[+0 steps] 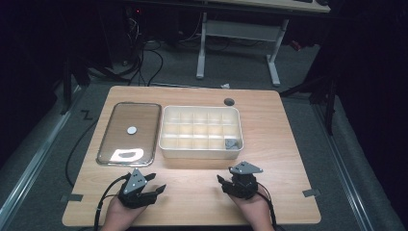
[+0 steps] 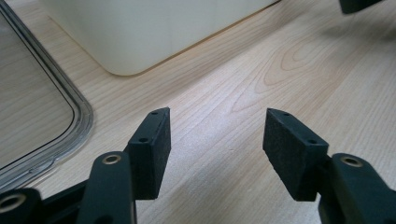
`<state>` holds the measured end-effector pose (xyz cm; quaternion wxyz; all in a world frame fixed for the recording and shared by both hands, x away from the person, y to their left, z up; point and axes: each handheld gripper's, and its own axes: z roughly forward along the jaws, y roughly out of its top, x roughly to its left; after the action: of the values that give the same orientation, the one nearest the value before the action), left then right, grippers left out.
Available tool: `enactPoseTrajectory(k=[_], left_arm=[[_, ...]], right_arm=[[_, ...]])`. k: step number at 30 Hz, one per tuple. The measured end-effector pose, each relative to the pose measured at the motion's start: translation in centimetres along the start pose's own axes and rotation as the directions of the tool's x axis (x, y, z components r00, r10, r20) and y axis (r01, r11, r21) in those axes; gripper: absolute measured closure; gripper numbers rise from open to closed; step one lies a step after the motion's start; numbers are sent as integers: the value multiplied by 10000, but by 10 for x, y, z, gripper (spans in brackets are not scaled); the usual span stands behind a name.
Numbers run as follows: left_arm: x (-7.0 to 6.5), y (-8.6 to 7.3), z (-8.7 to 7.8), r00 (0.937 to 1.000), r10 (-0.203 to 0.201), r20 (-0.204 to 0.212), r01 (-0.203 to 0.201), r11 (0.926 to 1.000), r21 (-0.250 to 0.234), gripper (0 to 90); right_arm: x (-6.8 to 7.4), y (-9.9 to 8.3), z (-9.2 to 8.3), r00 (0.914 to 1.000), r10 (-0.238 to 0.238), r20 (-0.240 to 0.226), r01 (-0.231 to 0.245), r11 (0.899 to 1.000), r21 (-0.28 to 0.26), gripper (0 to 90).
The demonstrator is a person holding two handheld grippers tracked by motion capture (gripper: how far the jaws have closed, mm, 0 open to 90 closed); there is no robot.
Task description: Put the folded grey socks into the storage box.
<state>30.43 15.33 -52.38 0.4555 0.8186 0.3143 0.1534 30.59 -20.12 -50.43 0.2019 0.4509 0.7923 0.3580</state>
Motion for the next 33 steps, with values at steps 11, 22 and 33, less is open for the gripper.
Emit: enactPoseTrajectory(k=[11,22,33], left_arm=[[-7,3,2,9980,-313,557,320,9994,-115,399],[-3,1,-1,9987,-309,416,315,9994,-161,396],[-1,1,0,9989,-303,365,308,9994,-132,398]], right_arm=[[6,-31,-1,9985,318,-453,-346,9974,-629,440],[6,-33,-2,9992,332,-229,-345,9976,-603,450],[6,-34,0,9989,419,-221,-430,9975,-554,453]])
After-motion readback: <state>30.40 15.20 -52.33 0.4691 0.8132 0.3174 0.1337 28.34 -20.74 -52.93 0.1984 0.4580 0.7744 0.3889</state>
